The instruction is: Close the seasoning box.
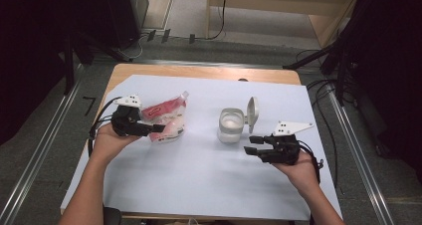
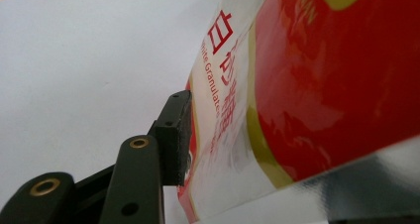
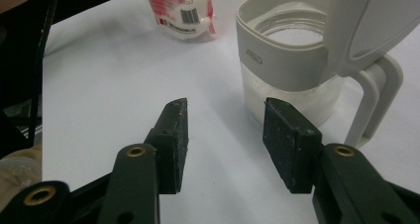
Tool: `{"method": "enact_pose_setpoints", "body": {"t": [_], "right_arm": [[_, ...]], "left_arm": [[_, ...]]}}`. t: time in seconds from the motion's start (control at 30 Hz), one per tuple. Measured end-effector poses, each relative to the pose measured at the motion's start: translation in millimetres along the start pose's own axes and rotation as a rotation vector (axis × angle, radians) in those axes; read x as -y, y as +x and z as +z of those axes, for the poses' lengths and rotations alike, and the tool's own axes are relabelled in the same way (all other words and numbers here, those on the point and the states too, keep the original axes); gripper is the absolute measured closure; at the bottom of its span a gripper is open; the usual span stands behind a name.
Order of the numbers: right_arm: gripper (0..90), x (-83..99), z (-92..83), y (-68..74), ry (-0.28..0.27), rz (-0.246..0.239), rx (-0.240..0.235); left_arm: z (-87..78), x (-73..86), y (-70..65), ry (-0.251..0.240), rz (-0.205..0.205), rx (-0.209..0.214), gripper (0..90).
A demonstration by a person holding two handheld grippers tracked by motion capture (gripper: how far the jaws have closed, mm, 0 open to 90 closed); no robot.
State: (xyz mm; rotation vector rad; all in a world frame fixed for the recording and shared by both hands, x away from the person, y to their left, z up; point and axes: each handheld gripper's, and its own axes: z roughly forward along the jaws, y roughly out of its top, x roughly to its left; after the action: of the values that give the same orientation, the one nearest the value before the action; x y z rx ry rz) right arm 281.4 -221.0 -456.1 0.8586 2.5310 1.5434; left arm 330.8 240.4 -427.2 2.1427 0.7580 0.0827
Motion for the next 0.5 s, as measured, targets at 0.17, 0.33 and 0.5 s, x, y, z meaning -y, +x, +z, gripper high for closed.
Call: {"method": "enact_pose_setpoints", "body": {"t": [0.17, 0.33, 0.5], "right_arm": [[52.6, -0.6, -3.6, -4.0, -0.005, -0.001, 0.01], [50.5, -0.1, -8.1, -10.1, 0.0, 0.002, 0.031], [48.2, -0.3, -15.2, -13.8, -0.032, 0.007, 0.046]], "left_arm": [[-2.6, 2.7, -1.0, -0.019, 0.01, 0.009, 43.5], [-9.3, 8.2, -2.5, -0.02, -0.002, 0.002, 37.5], [-18.0, 16.4, -5.6, -0.027, -0.013, -0.009, 35.3]]}}
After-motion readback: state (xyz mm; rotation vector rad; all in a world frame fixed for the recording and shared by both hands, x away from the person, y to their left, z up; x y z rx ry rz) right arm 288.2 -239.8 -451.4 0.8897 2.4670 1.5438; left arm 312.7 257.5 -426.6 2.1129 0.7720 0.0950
